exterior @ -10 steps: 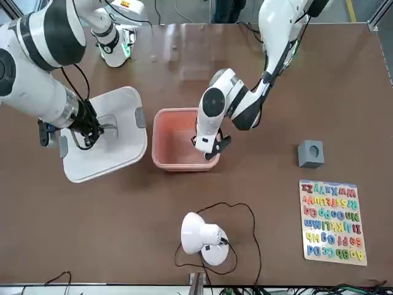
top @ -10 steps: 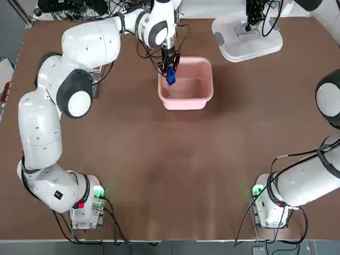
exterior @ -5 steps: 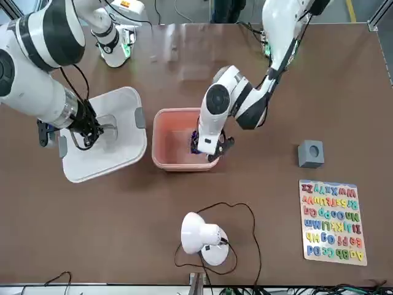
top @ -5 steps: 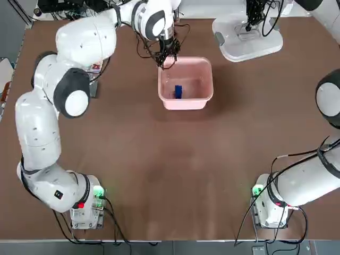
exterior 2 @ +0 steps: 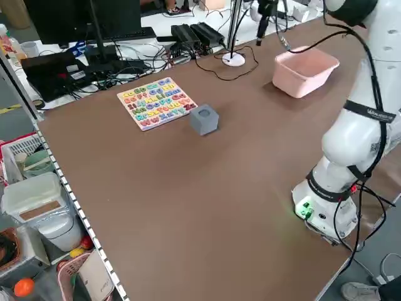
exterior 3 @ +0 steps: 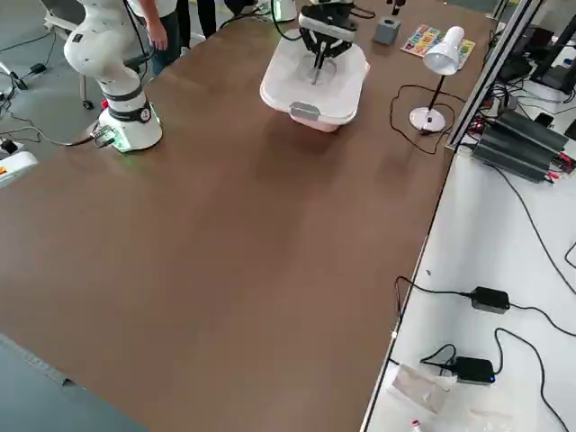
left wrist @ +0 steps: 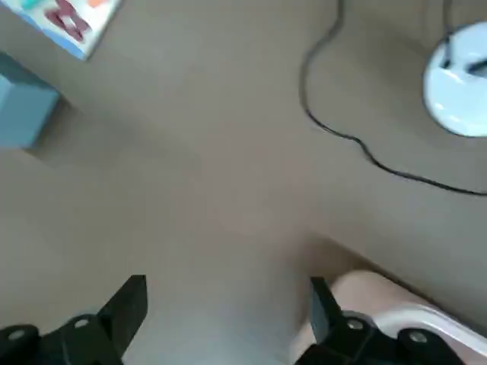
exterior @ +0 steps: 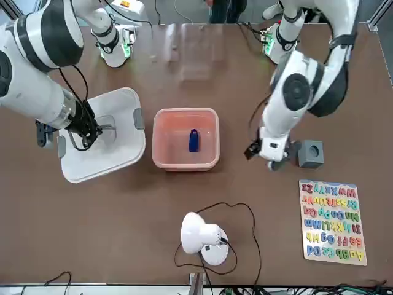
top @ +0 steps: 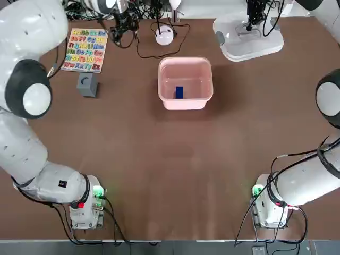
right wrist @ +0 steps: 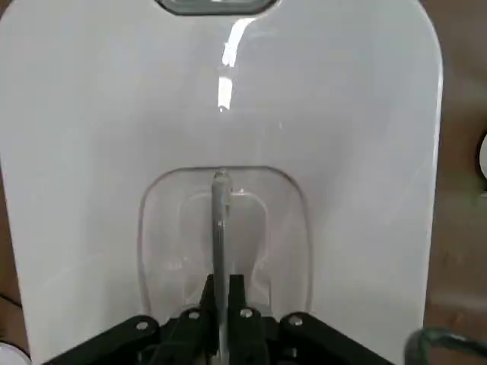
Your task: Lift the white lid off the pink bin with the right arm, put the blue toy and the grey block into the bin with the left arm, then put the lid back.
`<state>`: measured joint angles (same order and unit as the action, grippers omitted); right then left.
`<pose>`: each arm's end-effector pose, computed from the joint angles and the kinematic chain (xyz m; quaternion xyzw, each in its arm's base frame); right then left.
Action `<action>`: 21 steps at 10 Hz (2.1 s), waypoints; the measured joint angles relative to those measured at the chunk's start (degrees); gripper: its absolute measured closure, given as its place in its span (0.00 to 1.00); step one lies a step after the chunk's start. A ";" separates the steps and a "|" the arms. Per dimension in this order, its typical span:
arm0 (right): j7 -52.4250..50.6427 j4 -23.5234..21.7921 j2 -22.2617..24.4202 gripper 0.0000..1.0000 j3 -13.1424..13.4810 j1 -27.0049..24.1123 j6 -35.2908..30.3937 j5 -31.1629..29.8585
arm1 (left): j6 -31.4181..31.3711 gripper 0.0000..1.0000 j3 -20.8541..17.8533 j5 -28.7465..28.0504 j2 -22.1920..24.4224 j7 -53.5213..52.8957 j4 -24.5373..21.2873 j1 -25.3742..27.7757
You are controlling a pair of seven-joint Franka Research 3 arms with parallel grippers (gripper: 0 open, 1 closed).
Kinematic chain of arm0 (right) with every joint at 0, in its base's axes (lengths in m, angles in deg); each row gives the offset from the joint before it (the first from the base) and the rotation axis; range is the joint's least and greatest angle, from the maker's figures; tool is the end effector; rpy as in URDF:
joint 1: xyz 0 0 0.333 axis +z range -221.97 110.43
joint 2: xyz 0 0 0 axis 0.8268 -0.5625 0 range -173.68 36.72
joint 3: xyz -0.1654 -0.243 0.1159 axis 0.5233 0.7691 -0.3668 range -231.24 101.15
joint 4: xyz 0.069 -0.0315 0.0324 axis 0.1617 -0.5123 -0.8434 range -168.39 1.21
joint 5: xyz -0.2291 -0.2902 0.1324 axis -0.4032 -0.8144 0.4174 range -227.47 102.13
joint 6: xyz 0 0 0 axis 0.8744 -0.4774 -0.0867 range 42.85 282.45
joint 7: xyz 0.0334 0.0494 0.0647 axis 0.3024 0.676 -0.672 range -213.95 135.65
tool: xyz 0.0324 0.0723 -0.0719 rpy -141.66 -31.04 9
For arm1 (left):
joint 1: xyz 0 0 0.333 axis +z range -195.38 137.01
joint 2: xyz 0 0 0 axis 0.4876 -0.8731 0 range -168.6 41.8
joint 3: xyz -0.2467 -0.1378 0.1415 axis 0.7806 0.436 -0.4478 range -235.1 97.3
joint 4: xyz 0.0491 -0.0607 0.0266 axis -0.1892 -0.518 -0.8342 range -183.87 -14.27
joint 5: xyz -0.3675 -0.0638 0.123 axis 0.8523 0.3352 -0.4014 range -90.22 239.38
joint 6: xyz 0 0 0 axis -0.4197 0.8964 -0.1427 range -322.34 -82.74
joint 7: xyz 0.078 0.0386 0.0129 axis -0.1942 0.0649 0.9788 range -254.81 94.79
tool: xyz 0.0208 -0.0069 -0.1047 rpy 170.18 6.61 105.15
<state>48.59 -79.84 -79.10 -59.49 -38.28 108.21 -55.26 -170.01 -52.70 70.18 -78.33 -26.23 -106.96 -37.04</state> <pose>0.5868 0.1429 0.5372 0.7831 -0.6157 -0.0860 0.0158 0.5812 -0.2400 0.4302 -0.9692 -0.2459 0.0087 0.0061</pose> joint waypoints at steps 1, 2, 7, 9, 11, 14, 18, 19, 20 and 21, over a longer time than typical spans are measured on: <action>0.00 0.00 0.00 0.93 -0.01 -0.02 0.00 0.00 | -1.72 0.06 -0.03 -0.27 2.29 -5.94 -5.16 3.13; 0.02 0.00 0.00 0.93 -0.04 -0.03 0.00 0.00 | -3.73 0.06 -0.03 -1.73 3.35 -11.60 -8.84 6.26; 0.07 -0.01 -0.01 0.93 -0.11 -0.08 0.00 0.00 | -17.02 0.10 -0.07 -4.47 3.10 -40.47 -18.78 23.19; 0.08 -0.02 -0.02 0.93 -0.12 -0.10 -0.01 0.00 | -26.27 0.16 -0.05 -5.27 2.01 -43.27 -24.80 25.42; 0.08 -0.02 -0.02 0.93 -0.12 -0.11 -0.01 0.00 | -28.54 0.21 0.29 -8.42 0.23 -43.22 -27.02 25.32; 0.08 -0.02 -0.02 0.93 -0.10 -0.12 -0.01 0.00 | -29.07 0.26 0.22 -13.12 -1.07 -43.14 -28.89 27.51; 0.09 -0.02 -0.02 0.93 -0.10 -0.12 -0.01 0.00 | -29.73 0.73 0.53 -13.50 -1.85 -43.24 -28.80 28.48; 0.09 -0.02 -0.02 0.93 -0.10 -0.12 -0.01 0.00 | -29.73 0.73 0.53 -13.51 -1.85 -43.24 -28.65 28.50; 0.09 -0.02 -0.02 0.93 -0.10 -0.12 -0.01 0.00 | -29.74 0.73 0.53 -13.51 -1.69 -43.18 -28.22 28.50; 0.09 -0.02 -0.02 0.93 -0.10 -0.12 -0.01 0.00 | -29.70 0.73 0.66 -13.51 -1.03 -42.87 -27.66 28.50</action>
<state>48.68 -79.86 -79.11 -59.59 -38.41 108.20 -55.27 -199.71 -52.04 56.67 -79.35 -69.11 -134.62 -8.54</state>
